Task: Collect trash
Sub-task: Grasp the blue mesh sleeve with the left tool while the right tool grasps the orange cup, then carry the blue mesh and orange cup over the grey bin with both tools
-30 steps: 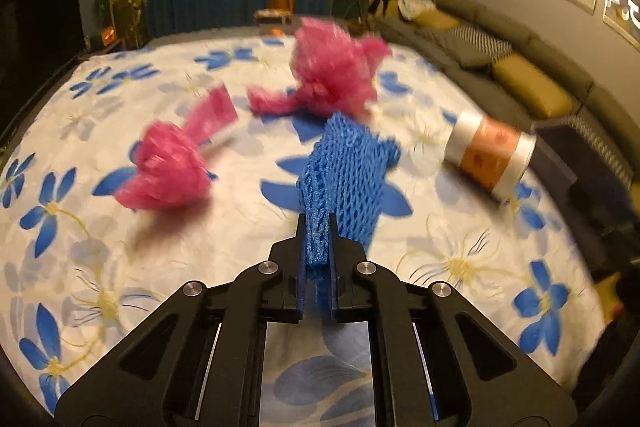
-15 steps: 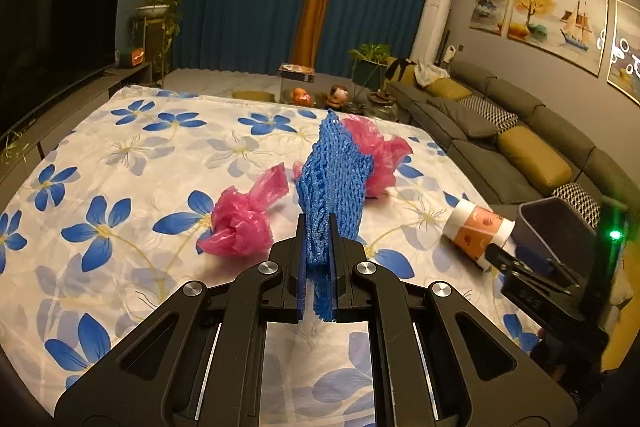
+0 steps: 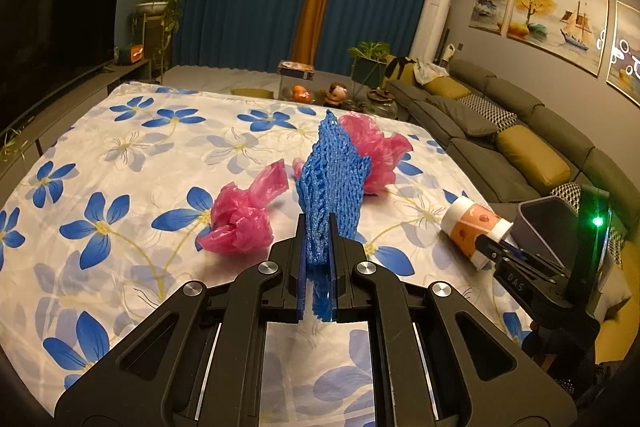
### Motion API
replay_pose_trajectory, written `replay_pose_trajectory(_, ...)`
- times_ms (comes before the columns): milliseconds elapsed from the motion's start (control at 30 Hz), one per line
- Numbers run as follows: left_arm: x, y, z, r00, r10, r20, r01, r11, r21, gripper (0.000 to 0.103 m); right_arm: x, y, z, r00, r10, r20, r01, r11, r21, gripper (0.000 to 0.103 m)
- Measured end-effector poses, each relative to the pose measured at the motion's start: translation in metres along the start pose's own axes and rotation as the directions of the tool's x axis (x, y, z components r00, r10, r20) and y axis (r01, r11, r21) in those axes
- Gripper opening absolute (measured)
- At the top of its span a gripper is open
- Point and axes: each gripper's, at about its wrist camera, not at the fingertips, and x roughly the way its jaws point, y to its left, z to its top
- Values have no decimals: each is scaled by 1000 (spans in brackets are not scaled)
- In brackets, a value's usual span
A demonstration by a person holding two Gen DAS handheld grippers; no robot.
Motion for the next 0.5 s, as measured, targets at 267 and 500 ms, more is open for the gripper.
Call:
replay_pose_trajectory(267,1,1,-1,1000,0,-2,0,1000,0,8,-20,8,-2,999,18,50,-17,999,-36,4)
replay_pose_trajectory(500,1,-4,-3,1000,-3,7,3,1000,10,8,-49,18,-8,995,53,88,-48,997,-65,4)
